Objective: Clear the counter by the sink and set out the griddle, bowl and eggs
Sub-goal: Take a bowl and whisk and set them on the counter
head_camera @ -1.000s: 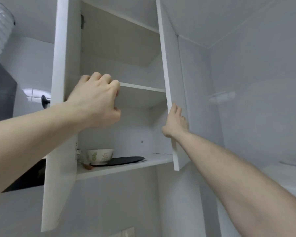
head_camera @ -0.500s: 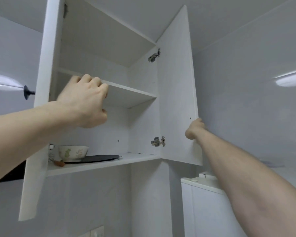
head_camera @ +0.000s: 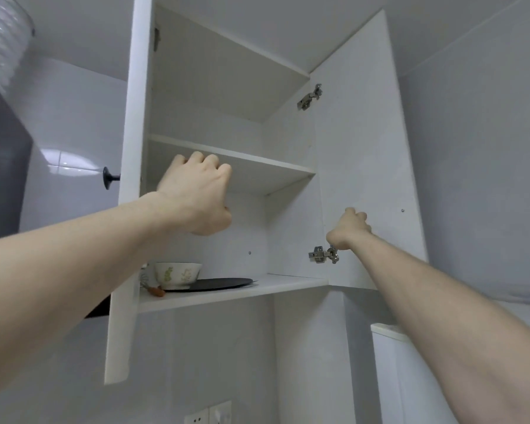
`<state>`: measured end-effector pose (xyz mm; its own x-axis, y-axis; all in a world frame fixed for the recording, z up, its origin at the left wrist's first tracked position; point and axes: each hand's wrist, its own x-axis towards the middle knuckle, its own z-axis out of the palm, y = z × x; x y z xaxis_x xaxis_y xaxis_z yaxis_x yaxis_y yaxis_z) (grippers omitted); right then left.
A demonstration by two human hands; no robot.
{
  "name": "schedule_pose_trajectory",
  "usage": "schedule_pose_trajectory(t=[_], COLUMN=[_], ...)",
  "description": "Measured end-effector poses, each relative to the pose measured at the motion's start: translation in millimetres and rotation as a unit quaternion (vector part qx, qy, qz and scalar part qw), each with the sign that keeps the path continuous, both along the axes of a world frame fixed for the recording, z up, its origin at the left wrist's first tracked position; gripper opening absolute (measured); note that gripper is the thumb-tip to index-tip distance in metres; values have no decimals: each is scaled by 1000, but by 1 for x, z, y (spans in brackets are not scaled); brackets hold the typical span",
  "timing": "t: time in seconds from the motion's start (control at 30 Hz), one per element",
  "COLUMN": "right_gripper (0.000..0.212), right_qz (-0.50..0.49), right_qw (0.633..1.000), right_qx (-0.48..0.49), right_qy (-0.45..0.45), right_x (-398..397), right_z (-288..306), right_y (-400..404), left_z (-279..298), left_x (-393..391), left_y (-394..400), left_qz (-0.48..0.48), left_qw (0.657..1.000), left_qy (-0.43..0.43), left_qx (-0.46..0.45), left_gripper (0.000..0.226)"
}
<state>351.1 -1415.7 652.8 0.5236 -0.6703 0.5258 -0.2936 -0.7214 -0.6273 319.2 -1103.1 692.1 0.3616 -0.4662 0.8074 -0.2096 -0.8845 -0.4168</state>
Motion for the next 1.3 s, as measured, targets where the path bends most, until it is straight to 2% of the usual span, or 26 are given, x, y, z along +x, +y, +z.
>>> schedule_pose_trajectory(t=[0.1,0.23,0.37,0.5,0.6,0.67,0.73,0.87,1.13,1.3], right_gripper=[77,76,70,70,71,71,71,64,46,47], right_qz=[114,209,253,271,268,269,267,267,340,389], right_qw=[993,973,962,957,955,954,955,954,931,913], right_qx=[-30,-93,-100,-96,-108,-113,-111,-121,-128,-122], right_qy=[-10,14,23,40,62,68,69,62,24,14], right_x=[21,50,82,115,131,142,154,173,231,259], right_z=[-6,-21,-43,-68,-79,-82,-84,-83,-84,-94], right_y=[38,85,113,120,118,115,111,109,128,146], left_z=[1,4,4,-7,-31,-54,-82,-127,-139,-135], left_x=[4,15,31,54,85,106,125,166,224,244], left_y=[-3,-11,-26,-30,-32,-36,-41,-46,-36,-27], left_qz=[-7,34,42,47,5,-31,-46,-31,19,82], left_qw=[999,994,977,960,924,889,862,841,795,806], left_qy=[47,99,171,198,234,258,269,265,256,253], left_qx=[-27,-42,-117,-194,-301,-377,-427,-470,-550,-529], left_gripper=[46,46,42,38,30,38,42,40,45,49])
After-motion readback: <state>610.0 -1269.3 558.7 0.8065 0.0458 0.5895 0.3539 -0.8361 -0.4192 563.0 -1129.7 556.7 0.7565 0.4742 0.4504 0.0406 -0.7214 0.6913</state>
